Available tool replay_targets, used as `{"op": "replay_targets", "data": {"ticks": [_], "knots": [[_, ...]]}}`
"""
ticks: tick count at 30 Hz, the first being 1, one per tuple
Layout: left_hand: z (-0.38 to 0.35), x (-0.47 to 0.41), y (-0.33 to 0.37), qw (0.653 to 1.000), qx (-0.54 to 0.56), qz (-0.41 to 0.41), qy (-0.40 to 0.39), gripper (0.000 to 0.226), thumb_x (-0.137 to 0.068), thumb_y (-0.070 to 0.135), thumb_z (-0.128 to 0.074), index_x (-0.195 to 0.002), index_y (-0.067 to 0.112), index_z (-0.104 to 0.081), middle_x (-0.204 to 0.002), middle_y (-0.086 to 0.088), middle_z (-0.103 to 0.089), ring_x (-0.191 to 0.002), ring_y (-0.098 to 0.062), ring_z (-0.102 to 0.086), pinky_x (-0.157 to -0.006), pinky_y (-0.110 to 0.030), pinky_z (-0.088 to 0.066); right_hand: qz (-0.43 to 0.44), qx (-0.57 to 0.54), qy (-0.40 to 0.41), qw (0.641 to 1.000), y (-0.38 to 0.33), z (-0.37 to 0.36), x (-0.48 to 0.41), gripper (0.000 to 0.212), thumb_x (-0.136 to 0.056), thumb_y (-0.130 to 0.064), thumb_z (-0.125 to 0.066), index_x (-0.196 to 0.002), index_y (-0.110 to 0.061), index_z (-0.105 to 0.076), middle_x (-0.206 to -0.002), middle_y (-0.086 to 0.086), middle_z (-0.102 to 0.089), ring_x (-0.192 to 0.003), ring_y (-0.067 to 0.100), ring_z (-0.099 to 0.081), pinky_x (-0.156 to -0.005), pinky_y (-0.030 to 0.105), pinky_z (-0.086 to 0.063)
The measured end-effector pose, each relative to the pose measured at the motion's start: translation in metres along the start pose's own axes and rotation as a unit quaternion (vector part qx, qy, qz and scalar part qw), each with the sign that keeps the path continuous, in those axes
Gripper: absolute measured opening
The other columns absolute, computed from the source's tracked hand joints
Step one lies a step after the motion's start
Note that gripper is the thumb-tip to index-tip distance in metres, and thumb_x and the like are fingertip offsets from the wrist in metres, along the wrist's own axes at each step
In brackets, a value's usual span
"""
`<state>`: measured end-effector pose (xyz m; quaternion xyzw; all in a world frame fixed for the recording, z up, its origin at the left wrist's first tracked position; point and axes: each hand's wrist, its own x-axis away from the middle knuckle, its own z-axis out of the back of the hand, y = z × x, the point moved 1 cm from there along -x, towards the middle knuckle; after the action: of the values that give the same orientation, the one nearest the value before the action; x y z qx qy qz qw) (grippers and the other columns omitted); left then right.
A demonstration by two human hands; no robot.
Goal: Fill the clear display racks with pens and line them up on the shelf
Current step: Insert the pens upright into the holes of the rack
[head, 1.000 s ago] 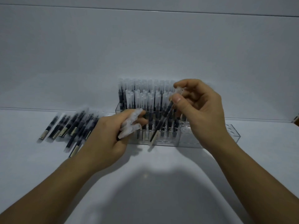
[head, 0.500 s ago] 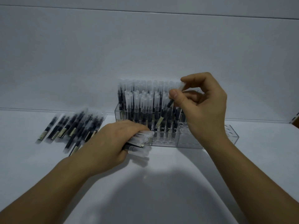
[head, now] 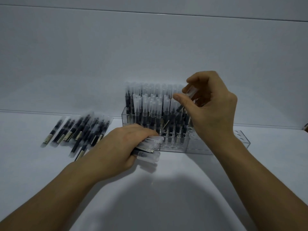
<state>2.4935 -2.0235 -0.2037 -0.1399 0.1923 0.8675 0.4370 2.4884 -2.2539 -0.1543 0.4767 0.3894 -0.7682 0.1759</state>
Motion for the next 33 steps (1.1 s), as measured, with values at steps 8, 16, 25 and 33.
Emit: {"op": "replay_targets", "data": {"ticks": [8,16,25,33], "knots": [[0.0,0.0,0.0,1.0,-0.001,-0.002,0.005,0.065,-0.069,-0.01,-0.065,-0.126,0.021,-0.062,-0.114,0.01,-0.067,-0.104,-0.007,-0.059,-0.092,-0.009,-0.037,-0.016,-0.018,-0.043,0.999,-0.003,-0.008,0.001,0.041,-0.077,-0.03,-0.091,-0.097,-0.015,-0.058,-0.087,-0.003,-0.072,-0.068,0.014,-0.068,-0.059,0.018,-0.051],[0.0,0.0,0.0,1.0,0.004,-0.006,0.014,0.064,-0.069,-0.01,-0.067,-0.126,0.02,-0.063,-0.112,0.009,-0.067,-0.101,-0.004,-0.058,-0.091,-0.007,-0.036,0.039,0.034,-0.078,0.996,0.001,-0.016,0.009,0.008,-0.09,-0.016,-0.079,-0.096,-0.01,-0.078,-0.085,-0.004,-0.075,-0.072,0.007,-0.069,-0.067,0.021,-0.056],[-0.003,0.0,0.015,0.956,0.268,0.038,0.118,0.04,-0.095,-0.006,-0.059,-0.13,0.011,-0.063,-0.114,0.013,-0.072,-0.106,-0.003,-0.068,-0.089,-0.017,-0.053,0.077,0.067,-0.074,0.992,-0.009,-0.012,0.018,0.013,-0.089,-0.015,-0.079,-0.101,-0.01,-0.076,-0.099,0.002,-0.068,-0.081,0.008,-0.06,-0.077,0.009,-0.044],[-0.006,-0.005,0.027,0.858,0.504,0.087,0.049,0.02,-0.097,0.016,-0.054,-0.108,0.019,-0.071,-0.097,-0.013,-0.076,-0.078,-0.035,-0.075,-0.073,-0.053,-0.061,-0.041,-0.146,-0.241,0.959,-0.017,-0.005,0.028,0.022,-0.087,-0.013,-0.074,-0.109,-0.013,-0.076,-0.099,-0.012,-0.068,-0.095,0.017,-0.066,-0.077,0.018,-0.046]]}}
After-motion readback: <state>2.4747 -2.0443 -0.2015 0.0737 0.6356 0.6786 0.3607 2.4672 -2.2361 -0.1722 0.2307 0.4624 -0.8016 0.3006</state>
